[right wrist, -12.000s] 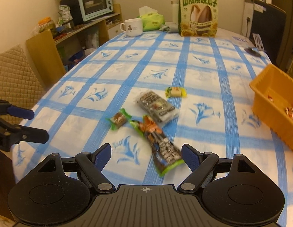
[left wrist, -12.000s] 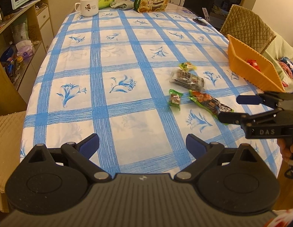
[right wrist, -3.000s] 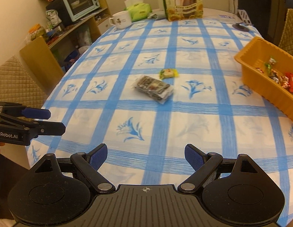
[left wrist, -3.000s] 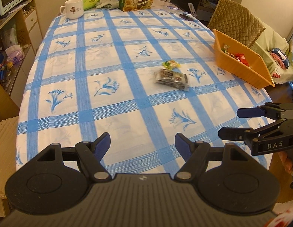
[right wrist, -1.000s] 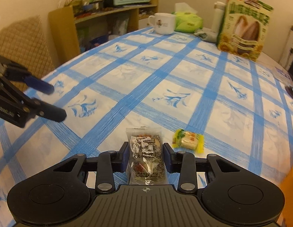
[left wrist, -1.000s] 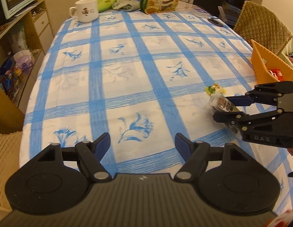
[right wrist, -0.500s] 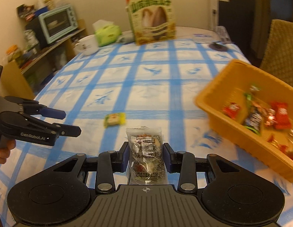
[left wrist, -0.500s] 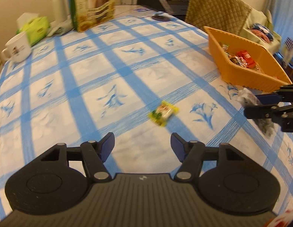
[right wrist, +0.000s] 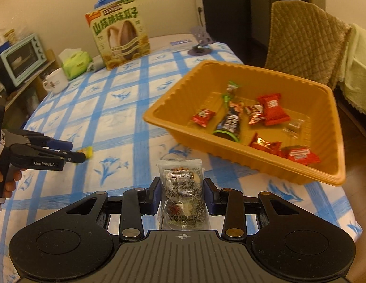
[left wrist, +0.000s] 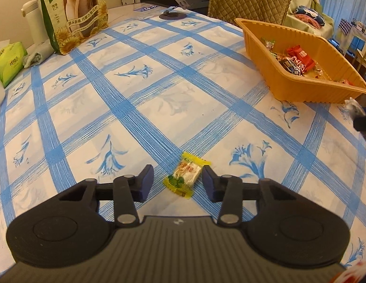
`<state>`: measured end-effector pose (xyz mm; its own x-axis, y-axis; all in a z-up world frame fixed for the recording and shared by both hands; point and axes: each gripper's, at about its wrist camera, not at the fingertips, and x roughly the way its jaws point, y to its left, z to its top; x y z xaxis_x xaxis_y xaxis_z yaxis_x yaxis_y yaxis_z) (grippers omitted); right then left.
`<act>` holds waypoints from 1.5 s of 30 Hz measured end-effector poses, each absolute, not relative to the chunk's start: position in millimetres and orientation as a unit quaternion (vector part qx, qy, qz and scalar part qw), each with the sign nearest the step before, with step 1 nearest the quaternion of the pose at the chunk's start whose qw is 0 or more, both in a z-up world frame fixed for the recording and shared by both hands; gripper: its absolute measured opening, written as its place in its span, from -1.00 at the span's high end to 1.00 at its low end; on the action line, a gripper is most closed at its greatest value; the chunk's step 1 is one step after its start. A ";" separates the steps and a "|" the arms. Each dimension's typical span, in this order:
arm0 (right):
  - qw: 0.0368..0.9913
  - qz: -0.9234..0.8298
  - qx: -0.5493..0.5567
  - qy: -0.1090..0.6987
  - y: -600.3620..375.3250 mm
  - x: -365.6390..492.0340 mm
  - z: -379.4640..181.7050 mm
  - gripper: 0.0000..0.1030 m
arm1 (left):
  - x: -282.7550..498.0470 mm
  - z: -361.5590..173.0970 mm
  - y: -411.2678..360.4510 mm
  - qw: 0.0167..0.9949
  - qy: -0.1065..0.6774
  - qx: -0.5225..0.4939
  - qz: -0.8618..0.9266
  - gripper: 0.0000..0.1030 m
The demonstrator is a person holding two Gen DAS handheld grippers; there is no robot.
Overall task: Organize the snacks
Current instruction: 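Grasp the clear dark-snack packet with the right tool while the left tool grasps the yellow candy, then carry both held snacks over the orange tray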
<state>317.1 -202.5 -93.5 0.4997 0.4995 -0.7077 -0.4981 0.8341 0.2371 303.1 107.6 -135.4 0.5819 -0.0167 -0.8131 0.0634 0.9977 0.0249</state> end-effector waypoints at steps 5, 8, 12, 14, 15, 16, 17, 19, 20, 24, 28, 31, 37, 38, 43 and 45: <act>0.868 0.282 0.005 0.409 -209.2 317.2 -91.3 0.27 | 306.5 -138.0 105.4 0.886 0.462 0.019 -0.027 0.50; 0.867 0.284 0.005 0.409 -209.4 318.4 -91.4 0.27 | 307.1 -137.0 102.4 0.886 0.464 0.016 -0.025 0.51; 0.867 0.288 0.005 0.408 -207.9 315.8 -90.9 0.27 | 304.0 -134.1 98.2 0.886 0.462 0.014 -0.027 0.52; 0.866 0.290 0.005 0.407 -208.2 314.5 -89.9 0.27 | 301.9 -132.3 96.8 0.887 0.461 0.013 -0.027 0.52; 0.866 0.291 0.005 0.406 -208.3 314.2 -89.3 0.27 | 300.4 -131.3 96.4 0.887 0.461 0.012 -0.027 0.52; 0.867 0.291 0.005 0.405 -208.2 313.2 -88.7 0.27 | 298.9 -130.0 95.8 0.887 0.460 0.011 -0.027 0.52; 0.867 0.292 0.006 0.404 -208.4 313.0 -88.0 0.27 | 296.9 -128.3 95.0 0.888 0.459 0.010 -0.026 0.52; 0.867 0.293 0.005 0.403 -209.0 311.6 -86.6 0.27 | 292.2 -124.9 94.6 0.889 0.457 0.008 -0.025 0.52; 0.867 0.294 0.006 0.402 -208.9 310.5 -86.1 0.27 | 289.8 -123.0 94.5 0.890 0.456 0.007 -0.024 0.52; 0.868 0.296 0.007 0.399 -209.8 306.3 -82.4 0.27 | 276.9 -113.4 93.4 0.894 0.448 0.000 -0.024 0.52; 0.868 0.300 0.011 0.396 -211.4 301.1 -77.3 0.27 | 259.3 -102.9 89.8 0.897 0.442 -0.007 -0.025 0.52; 0.868 0.302 0.014 0.394 -213.8 296.6 -73.4 0.27 | 245.7 -94.5 86.2 0.899 0.437 -0.012 -0.026 0.52; 0.866 0.305 0.020 0.396 -221.4 286.9 -65.5 0.27 | 221.5 -74.1 75.3 0.907 0.420 -0.016 -0.030 0.52; 0.865 0.306 0.021 0.397 -223.1 285.3 -64.5 0.27 | 217.8 -70.3 72.7 0.908 0.417 -0.016 -0.031 0.52; 0.863 0.309 0.027 0.400 -234.0 277.9 -59.1 0.27 | 204.9 -52.9 56.7 0.914 0.404 -0.019 -0.034 0.52; 0.862 0.310 0.027 0.400 -239.3 275.3 -56.7 0.27 | 202.3 -46.7 48.6 0.916 0.398 -0.019 -0.037 0.52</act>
<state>275.3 -239.3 -56.7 0.4883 0.5558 -0.6728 -0.5124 0.8066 0.2945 202.3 48.6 -46.7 0.6800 -0.0825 -0.7285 0.0528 0.9966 -0.0636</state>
